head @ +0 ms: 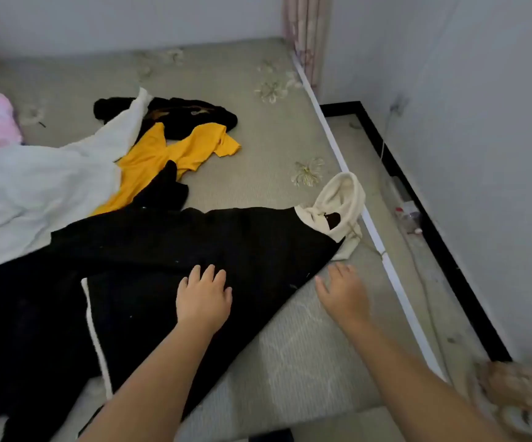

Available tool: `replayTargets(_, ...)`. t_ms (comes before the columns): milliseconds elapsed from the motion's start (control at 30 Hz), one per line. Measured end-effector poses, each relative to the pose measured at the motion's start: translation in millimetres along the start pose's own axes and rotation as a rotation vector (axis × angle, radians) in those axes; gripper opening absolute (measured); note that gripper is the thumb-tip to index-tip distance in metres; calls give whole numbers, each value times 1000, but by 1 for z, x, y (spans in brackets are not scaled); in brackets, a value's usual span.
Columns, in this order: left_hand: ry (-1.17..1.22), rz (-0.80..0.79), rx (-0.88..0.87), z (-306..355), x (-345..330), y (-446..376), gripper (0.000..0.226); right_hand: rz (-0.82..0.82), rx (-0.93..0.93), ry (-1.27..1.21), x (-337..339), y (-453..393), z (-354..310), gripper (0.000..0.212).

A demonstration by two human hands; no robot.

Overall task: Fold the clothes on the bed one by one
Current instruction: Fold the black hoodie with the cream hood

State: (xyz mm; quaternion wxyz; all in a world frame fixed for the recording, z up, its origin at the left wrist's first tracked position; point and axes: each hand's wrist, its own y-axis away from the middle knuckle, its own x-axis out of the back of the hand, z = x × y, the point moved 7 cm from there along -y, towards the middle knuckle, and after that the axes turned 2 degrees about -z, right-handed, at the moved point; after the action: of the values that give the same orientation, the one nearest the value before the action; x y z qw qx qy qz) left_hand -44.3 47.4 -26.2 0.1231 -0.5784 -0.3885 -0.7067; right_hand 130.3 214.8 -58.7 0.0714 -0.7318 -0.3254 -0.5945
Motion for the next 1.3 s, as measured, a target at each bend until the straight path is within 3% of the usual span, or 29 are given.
replayTargets(167,12,-11,-72,19,-32,-100,61,19,-327,-240,-34,-59,29,72)
replayTargets(267,45,-71,-10,25,-63,-142,72,50,-423,-394,-47,-88,38,79)
replayTargets(367,49,-100,-16,29,-85,-166,52,73,-468,-619,-51,-110,37,66)
replayTargets(433,155,-23,-82,31,-81,-173,29,122,-487,-605,-41,-121,30,51)
replayTargets(567,439,154,-42,-5,-35,-167,22,232,-237,-447,-4,-144,-31,41)
replayTargets(667,403,218,66,-68,5,-146,16,218,125,-327,10,-157,-121,41)
replayTargets(733,260,111,167,-115,17,-126,14,66,340,-256,-4,-158,-181,44)
replayTargets(800,-7,-160,200,-146,6,-102,8,-183,428,-84,-39,-152,-217,42)
replayTargets(867,-155,-458,164,-157,-18,-75,15,-371,454,125,-73,-140,-226,36)
replayTargets(933,-128,-570,133,-157,-38,-64,21,-453,463,214,-94,-131,-223,34)
replayTargets(1000,-4,-442,167,-157,-34,-78,29,-367,474,193,-93,-132,-219,33)
replayTargets(1100,241,62,184,-157,0,-118,29,-36,319,-65,-63,-141,-198,32)
replayTargets(1133,255,159,176,-156,6,-131,34,-35,231,-156,-59,-141,-188,37)
replayTargets(1167,209,159,178,-154,7,-145,43,-84,172,-229,-60,-138,-183,46)
replayTargets(1233,92,-52,206,-155,-6,-166,48,-159,153,-232,-65,-129,-188,62)
replayTargets(1300,37,-254,215,-157,-20,-172,35,-165,211,-83,-67,-123,-210,62)
